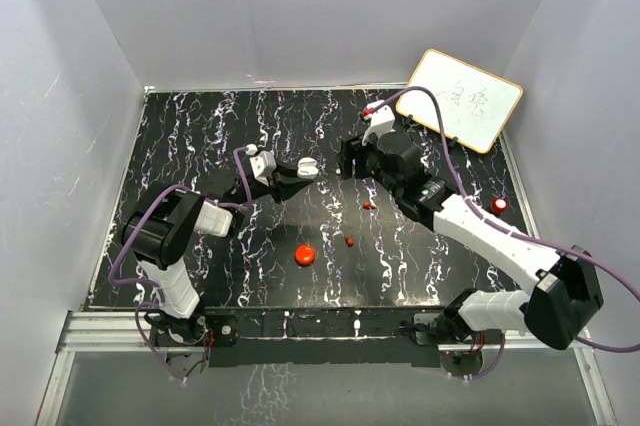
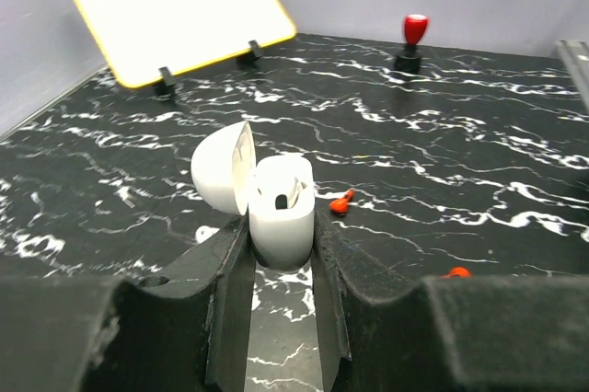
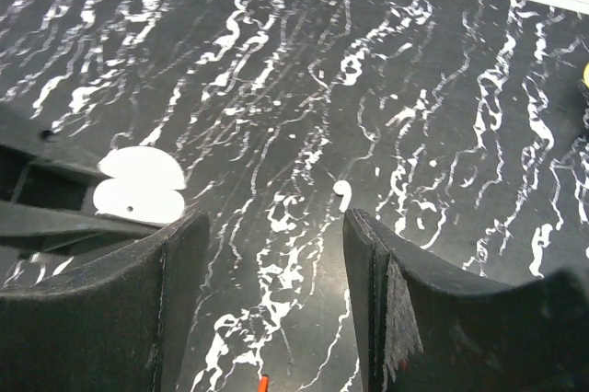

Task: Insert the wireless bluetooth earbuds into the charging case
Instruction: Pick up the earbud from the center of the board.

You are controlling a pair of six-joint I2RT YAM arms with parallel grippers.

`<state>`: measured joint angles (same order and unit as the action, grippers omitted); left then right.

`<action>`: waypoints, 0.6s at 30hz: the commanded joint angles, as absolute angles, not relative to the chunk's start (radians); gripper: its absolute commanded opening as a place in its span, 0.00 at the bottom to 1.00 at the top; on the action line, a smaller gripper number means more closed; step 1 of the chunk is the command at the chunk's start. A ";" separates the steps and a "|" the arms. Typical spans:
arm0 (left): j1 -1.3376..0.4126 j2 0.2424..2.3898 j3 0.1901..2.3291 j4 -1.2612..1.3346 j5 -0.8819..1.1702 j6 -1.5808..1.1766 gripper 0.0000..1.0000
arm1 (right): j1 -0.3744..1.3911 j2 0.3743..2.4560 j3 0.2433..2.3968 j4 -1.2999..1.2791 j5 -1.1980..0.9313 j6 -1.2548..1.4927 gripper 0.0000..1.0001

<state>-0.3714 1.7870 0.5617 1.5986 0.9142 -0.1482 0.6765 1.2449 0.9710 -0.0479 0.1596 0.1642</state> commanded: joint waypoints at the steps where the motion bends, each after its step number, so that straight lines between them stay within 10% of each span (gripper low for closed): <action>1: -0.362 1.725 0.535 1.786 0.779 -0.088 0.00 | 0.625 1.350 1.042 -0.127 0.208 0.205 0.59; 18: -0.347 1.689 0.499 1.784 0.755 -0.065 0.00 | 0.495 1.857 1.355 -0.209 -0.015 -0.010 0.53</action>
